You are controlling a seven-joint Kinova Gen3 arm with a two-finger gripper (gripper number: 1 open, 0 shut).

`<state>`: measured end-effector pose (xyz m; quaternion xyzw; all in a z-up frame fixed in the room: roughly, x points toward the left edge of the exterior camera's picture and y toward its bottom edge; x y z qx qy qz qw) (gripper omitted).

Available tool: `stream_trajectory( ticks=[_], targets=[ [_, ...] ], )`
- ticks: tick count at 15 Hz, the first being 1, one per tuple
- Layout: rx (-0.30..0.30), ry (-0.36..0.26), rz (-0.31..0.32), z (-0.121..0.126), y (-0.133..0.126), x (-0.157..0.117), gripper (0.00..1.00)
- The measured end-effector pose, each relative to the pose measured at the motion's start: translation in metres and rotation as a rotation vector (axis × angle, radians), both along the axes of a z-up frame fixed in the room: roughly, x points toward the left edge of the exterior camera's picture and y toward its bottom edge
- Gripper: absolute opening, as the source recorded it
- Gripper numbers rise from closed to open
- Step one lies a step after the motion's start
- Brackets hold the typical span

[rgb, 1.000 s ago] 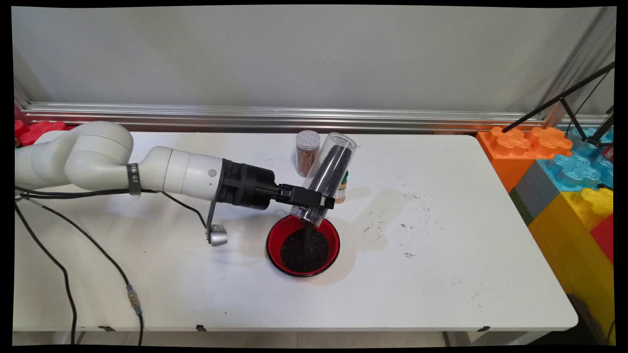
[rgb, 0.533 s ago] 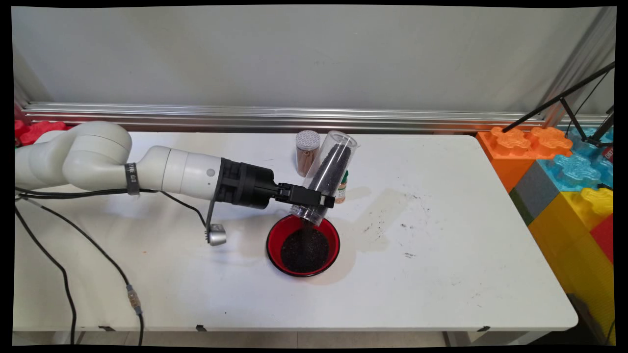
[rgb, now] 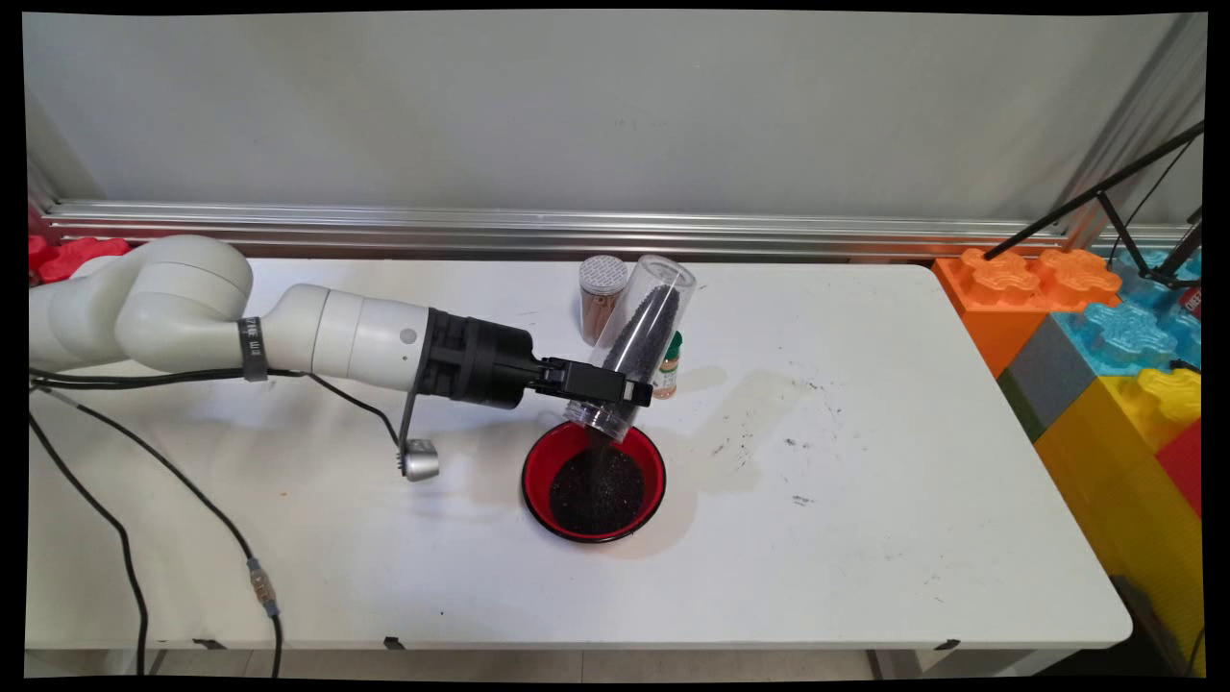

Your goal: Pour the black seasoning powder in the red bowl

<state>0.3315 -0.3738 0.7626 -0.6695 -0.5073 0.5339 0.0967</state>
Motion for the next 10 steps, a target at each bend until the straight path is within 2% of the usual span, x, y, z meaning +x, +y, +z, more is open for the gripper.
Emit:
stream_trajectory(
  ticks=[2,10],
  targets=[
    [0.049,0.011,0.027,-0.001,-0.001,0.002,0.00],
    [0.343,0.103,0.190,0.001,-0.016,0.009,0.00]
  ],
)
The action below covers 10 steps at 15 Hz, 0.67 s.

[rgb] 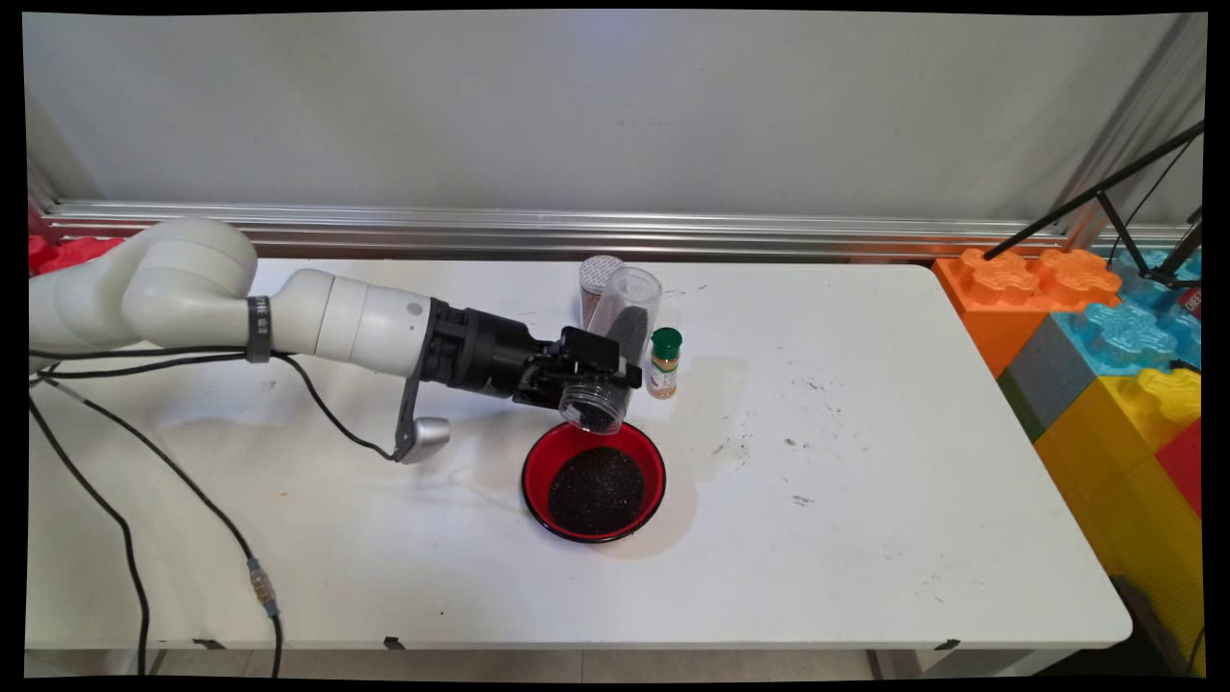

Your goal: Pour the black seasoning powder in the red bowl

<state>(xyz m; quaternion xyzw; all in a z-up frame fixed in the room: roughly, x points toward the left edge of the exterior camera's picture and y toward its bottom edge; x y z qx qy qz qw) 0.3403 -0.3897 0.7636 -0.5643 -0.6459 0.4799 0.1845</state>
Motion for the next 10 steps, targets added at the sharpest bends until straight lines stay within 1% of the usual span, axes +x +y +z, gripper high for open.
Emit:
stream_trajectory(
  ticks=[3,5,10],
  targets=[
    [0.104,0.030,0.048,0.002,-0.005,0.002,0.00],
    [0.161,0.045,0.069,0.004,-0.007,0.003,0.00],
    [0.271,0.079,0.115,0.012,-0.013,0.007,0.00]
  ],
)
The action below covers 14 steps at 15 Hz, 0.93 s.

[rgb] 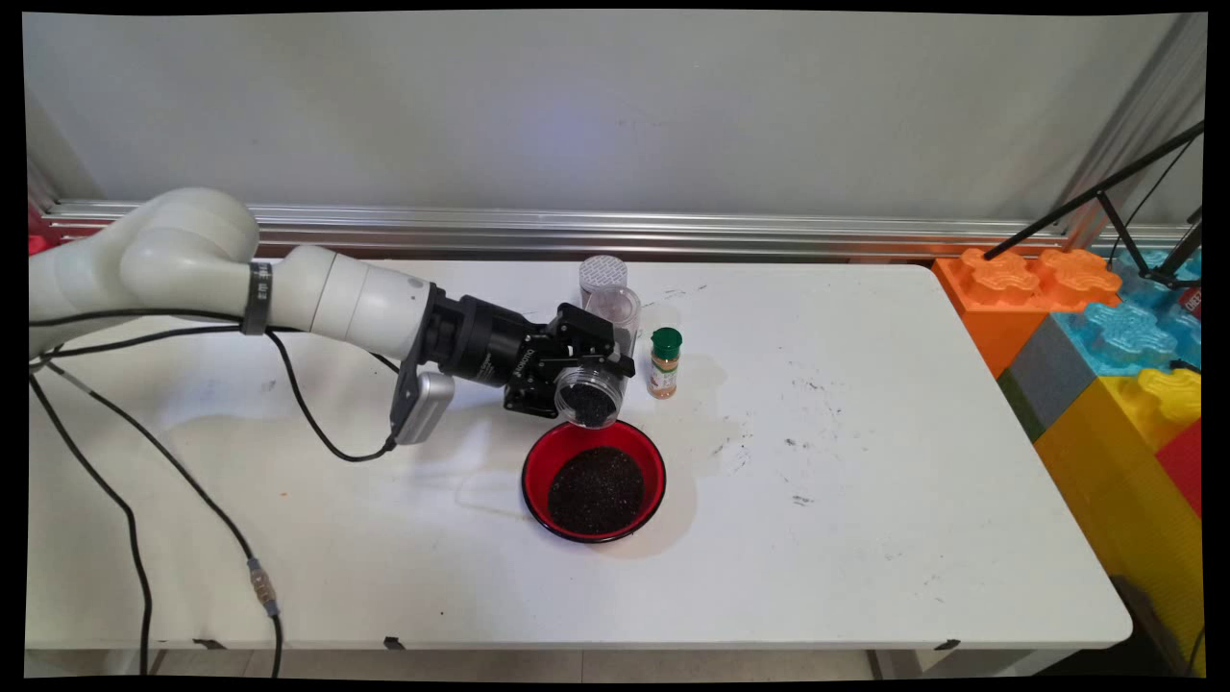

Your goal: Pour the black seasoning powder in the red bowl

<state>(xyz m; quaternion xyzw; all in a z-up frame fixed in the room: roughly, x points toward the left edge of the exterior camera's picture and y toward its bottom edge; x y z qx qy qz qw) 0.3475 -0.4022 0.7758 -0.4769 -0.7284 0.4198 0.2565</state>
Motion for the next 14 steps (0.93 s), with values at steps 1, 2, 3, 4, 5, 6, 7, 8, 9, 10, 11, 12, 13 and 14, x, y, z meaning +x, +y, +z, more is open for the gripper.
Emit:
stream_trajectory(
  ticks=[1,2,3,4,5,6,7,8,9,10,11,12,13,14],
  targets=[
    [0.020,0.007,0.010,0.002,-0.001,0.001,0.00],
    [0.037,0.012,0.016,0.004,-0.002,0.002,0.00],
    [0.048,0.015,0.021,0.006,-0.002,0.003,0.00],
    [0.067,0.022,0.030,0.009,-0.003,0.005,0.00],
    [0.085,0.027,0.038,0.012,-0.004,0.006,0.00],
    [0.105,0.033,0.050,0.016,-0.004,0.008,0.00],
    [0.129,0.040,0.063,0.019,-0.005,0.010,0.00],
    [0.151,0.045,0.075,0.023,-0.005,0.012,0.00],
    [0.180,0.052,0.090,0.026,-0.005,0.014,0.00],
    [0.206,0.057,0.105,0.030,-0.005,0.016,0.00],
    [0.223,0.061,0.116,0.032,-0.005,0.017,0.00],
    [0.250,0.068,0.135,0.035,-0.005,0.018,0.00],
    [0.268,0.074,0.147,0.038,-0.005,0.019,0.00],
    [0.300,0.087,0.171,0.042,-0.006,0.020,0.00]
  ],
)
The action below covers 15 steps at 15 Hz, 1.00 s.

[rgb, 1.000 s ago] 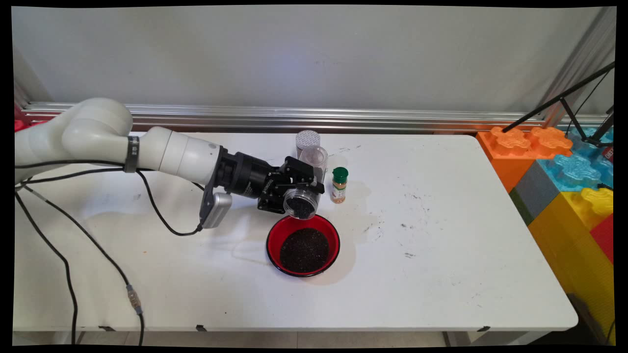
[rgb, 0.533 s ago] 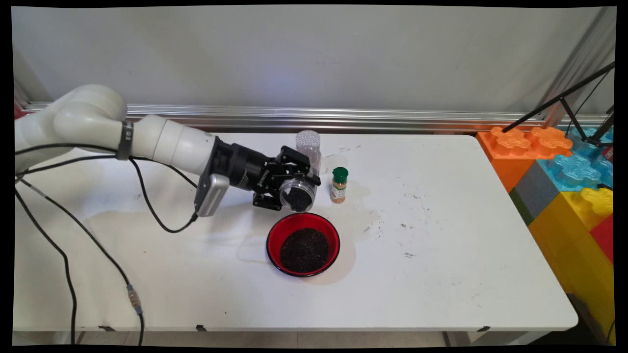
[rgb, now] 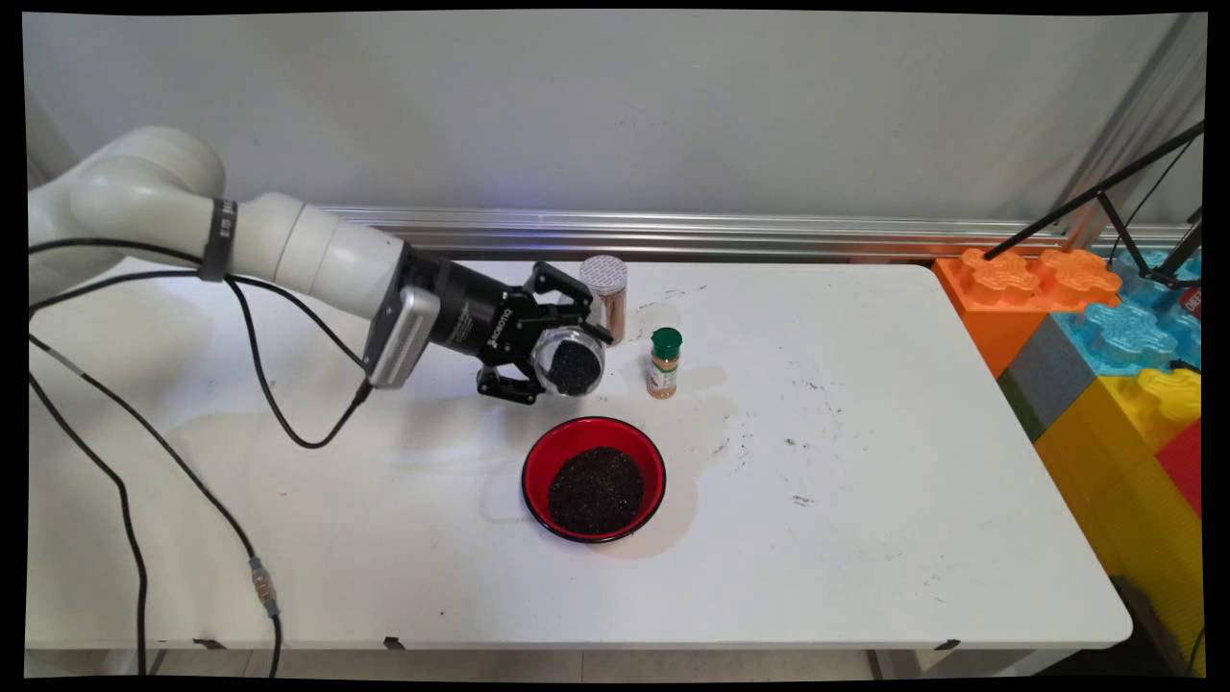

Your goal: Pour the black seasoning powder in the red bowl

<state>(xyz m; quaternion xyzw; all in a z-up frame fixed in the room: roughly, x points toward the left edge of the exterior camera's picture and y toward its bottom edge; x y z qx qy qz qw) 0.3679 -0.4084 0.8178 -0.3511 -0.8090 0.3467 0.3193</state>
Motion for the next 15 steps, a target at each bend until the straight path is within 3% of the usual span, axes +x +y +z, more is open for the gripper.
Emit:
stream_trajectory(
  ticks=[8,15],
  targets=[
    [0.248,0.108,0.180,0.032,-0.013,0.008,0.00],
    [0.409,0.184,0.263,0.049,-0.019,0.004,0.00]
  ],
)
